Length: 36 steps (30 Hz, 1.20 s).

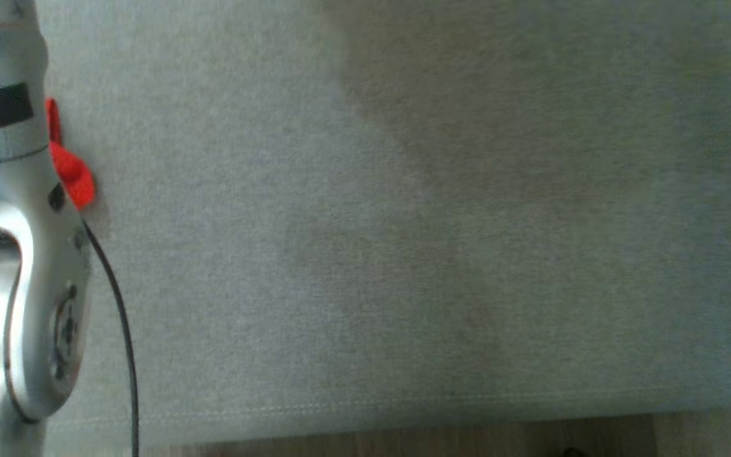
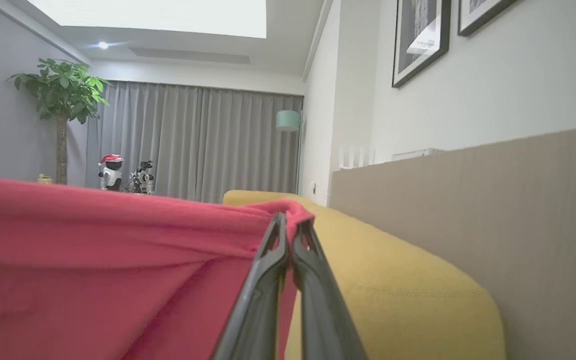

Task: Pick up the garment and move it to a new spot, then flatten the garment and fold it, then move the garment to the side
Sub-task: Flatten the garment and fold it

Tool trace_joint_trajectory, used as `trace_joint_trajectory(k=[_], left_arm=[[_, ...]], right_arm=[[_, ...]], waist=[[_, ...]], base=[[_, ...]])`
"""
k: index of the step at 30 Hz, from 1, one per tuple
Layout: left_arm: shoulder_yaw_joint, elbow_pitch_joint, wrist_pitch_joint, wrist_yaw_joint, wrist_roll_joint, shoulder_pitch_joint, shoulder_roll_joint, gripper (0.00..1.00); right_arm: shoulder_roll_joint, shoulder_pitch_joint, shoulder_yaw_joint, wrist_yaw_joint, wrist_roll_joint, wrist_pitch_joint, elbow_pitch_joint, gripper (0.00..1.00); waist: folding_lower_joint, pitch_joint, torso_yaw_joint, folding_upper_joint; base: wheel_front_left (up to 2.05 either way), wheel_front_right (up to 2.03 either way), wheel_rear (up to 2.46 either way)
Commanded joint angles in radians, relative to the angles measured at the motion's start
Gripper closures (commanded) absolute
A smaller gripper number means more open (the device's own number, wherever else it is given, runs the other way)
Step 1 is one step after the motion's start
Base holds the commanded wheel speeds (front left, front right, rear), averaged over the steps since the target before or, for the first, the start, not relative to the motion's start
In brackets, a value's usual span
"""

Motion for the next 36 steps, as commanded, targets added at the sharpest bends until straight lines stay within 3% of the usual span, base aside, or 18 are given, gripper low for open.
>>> trace_joint_trajectory(k=[1, 5, 10, 19, 30, 36], left_arm=[[0.02, 0.003, -0.029, -0.013, 0.004, -0.05, 0.036, 1.0], [0.006, 0.079, -0.072, -0.044, 0.005, -0.04, 0.026, 1.0], [-0.024, 0.12, -0.09, -0.082, 0.026, 0.031, 0.02, 1.0], [-0.087, 0.127, -0.098, -0.138, 0.115, 0.379, 0.053, 1.0], [-0.216, 0.12, -0.094, -0.189, 0.21, 0.824, 0.138, 1.0], [-0.309, 0.112, -0.041, -0.208, 0.236, 0.94, 0.182, 1.0]], right_arm=[[0.008, -0.025, 0.008, -0.001, 0.017, -0.052, 0.016, 1.0], [0.018, -0.002, 0.039, -0.001, 0.073, -0.142, 0.136, 1.0], [0.026, 0.083, 0.109, -0.001, 0.133, -0.175, 0.215, 1.0], [0.012, 0.338, 0.328, -0.001, 0.236, -0.19, 0.303, 1.0], [-0.086, 0.591, 0.685, -0.001, 0.339, -0.121, 0.336, 1.0], [-0.116, 0.655, 0.776, -0.001, 0.391, -0.073, 0.37, 1.0]], waist=[[-0.0005, 0.053, 0.045, 0.0001], [-0.0005, 0.07, 0.068, 0.0001], [-0.0005, 0.066, 0.079, 0.0001], [-0.0005, -0.035, 0.085, 0.0001], [-0.0005, -0.231, 0.084, 0.0001], [-0.0005, -0.3, 0.084, 0.0001]], base=[[0.0, 0.0, 0.0], [0.0, 0.0, 0.0], [0.0, 0.0, 0.0], [0.0, 0.0, 0.0], [0.0, 0.0, 0.0], [0.0, 0.0, 0.0]])
